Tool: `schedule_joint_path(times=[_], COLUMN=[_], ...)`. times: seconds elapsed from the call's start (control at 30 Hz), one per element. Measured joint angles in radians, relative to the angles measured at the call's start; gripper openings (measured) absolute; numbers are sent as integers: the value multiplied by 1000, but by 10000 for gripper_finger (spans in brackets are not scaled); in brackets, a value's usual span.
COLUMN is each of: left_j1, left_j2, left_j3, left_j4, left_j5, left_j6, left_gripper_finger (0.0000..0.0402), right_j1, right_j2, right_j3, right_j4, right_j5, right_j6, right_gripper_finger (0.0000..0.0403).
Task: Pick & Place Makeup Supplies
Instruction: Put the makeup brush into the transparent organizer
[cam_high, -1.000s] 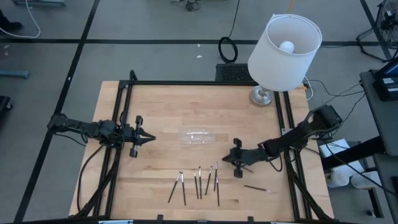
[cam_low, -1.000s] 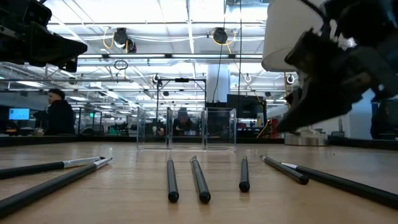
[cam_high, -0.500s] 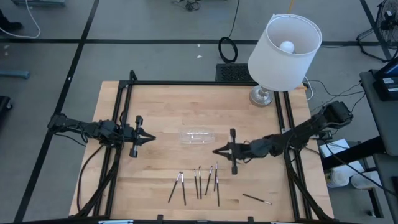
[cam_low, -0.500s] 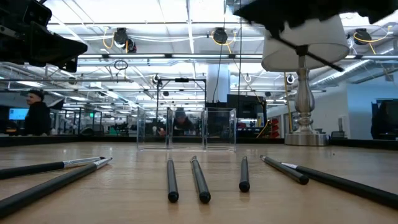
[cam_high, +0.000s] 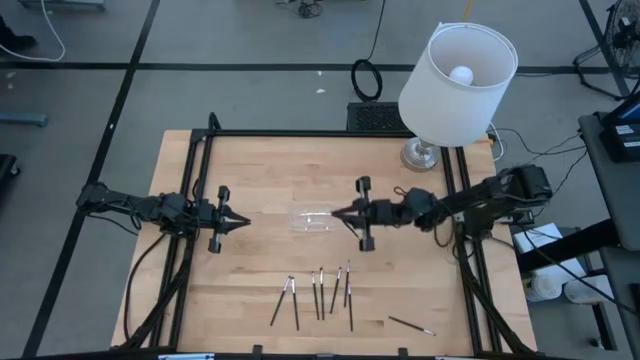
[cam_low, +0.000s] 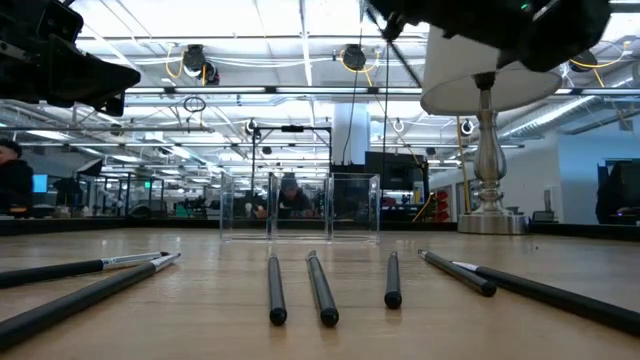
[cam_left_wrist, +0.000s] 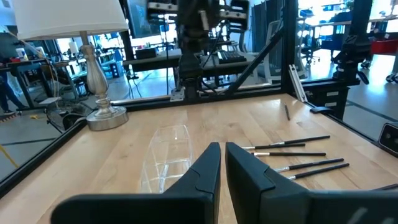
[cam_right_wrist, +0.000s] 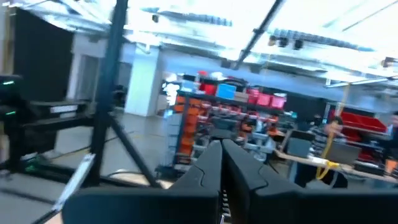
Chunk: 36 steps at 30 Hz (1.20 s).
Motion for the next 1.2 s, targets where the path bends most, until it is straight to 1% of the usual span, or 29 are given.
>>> schedule_joint_path(times=[0.17,0.33,0.5,0.6,0.7,0.9,1.1,1.2], left_j1=[0,0,0,0,0,0,0,0], left_j2=[0,0,0,0,0,0,0,0], left_j3=[0,0,0,0,0,0,0,0], left_j4=[0,0,0,0,0,0,0,0], left_j5=[0,0,0,0,0,0,0,0], left_j6=[0,0,0,0,0,0,0,0], left_gripper_finger=[31,31,31,31,31,31,31,31], right_j1=[-59,-89,-119,-136,-153,-167,-167,-167], right_j2=[84,195,315,358,384,389,389,388], right_j3=[73,134,148,148,148,148,148,148], right_j4=[-2,3,96,162,181,150,143,88], right_j5=[-49,-48,-47,-45,-34,38,38,39], right_j6=[8,-32,-32,-34,-36,-93,-130,-130], right_gripper_finger=[0,0,0,0,0,0,0,0])
